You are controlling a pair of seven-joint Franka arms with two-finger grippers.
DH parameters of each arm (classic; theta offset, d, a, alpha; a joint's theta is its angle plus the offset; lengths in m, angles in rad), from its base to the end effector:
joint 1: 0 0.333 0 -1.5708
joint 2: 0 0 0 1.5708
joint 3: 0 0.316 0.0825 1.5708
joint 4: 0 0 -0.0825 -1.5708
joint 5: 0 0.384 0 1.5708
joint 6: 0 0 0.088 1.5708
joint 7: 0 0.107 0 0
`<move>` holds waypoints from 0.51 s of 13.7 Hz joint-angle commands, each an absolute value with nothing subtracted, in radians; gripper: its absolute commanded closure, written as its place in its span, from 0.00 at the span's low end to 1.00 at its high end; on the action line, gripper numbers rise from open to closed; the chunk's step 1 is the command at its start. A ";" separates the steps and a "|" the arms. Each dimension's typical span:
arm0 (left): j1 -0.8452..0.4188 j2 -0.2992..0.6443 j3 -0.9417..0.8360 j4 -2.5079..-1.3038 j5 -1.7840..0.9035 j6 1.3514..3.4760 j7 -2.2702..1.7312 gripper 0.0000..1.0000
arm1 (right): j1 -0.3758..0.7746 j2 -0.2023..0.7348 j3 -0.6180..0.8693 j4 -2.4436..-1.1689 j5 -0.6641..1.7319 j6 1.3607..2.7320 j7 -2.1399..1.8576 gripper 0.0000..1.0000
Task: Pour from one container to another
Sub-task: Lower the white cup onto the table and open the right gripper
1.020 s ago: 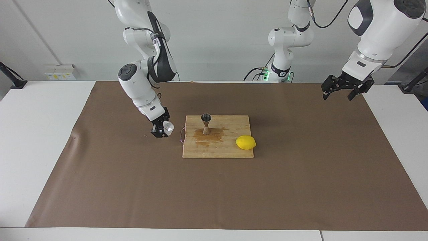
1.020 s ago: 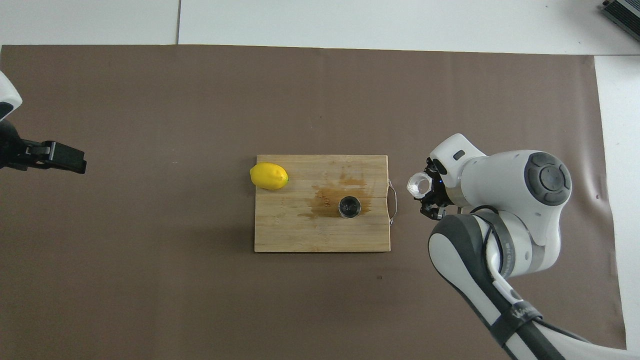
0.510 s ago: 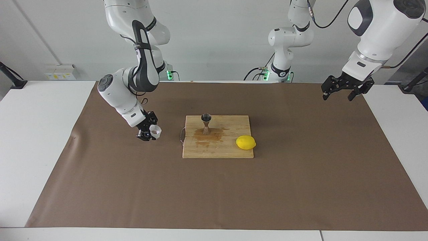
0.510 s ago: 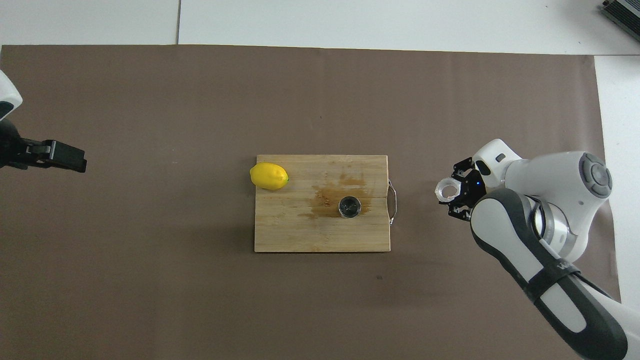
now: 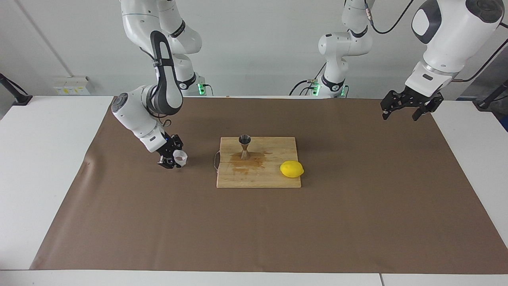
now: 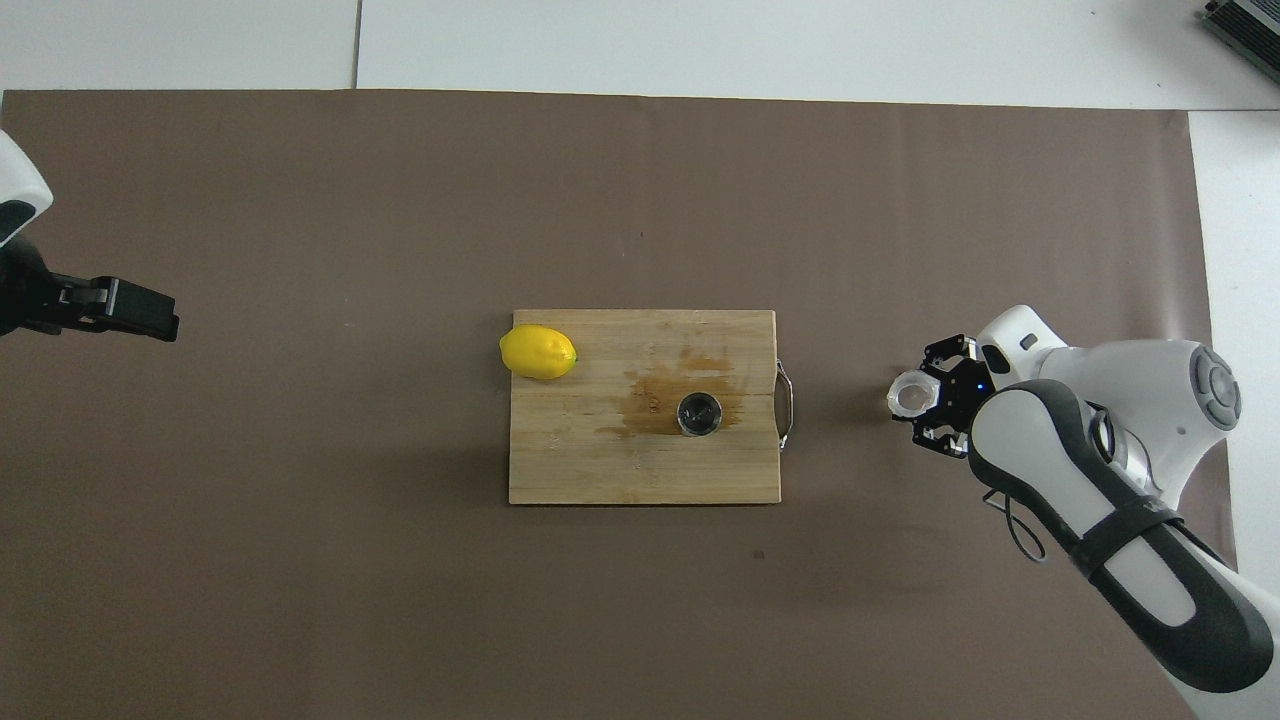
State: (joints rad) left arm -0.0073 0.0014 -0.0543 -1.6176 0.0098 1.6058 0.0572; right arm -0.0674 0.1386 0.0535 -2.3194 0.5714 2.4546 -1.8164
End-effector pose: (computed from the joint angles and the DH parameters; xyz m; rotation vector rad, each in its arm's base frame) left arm 0.5561 -0.0333 0.6046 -3.1262 0.1866 0.0206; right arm 0.5194 -0.0072 0.2817 -2.2486 -1.8081 -0.4191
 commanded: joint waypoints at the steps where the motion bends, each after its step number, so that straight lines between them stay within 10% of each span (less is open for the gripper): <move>1: -0.017 -0.005 -0.045 -1.632 -0.002 1.625 0.060 0.00 | -0.092 0.135 0.064 -2.330 0.603 2.456 -1.861 0.84; 3: -0.009 -0.008 -0.046 -1.626 -0.002 1.624 0.063 0.00 | -0.107 0.135 0.064 -2.330 0.603 2.444 -1.862 0.00; 7: -0.005 -0.011 -0.041 -1.623 -0.012 1.626 0.064 0.00 | -0.126 0.091 0.064 -2.322 0.603 2.413 -1.839 0.00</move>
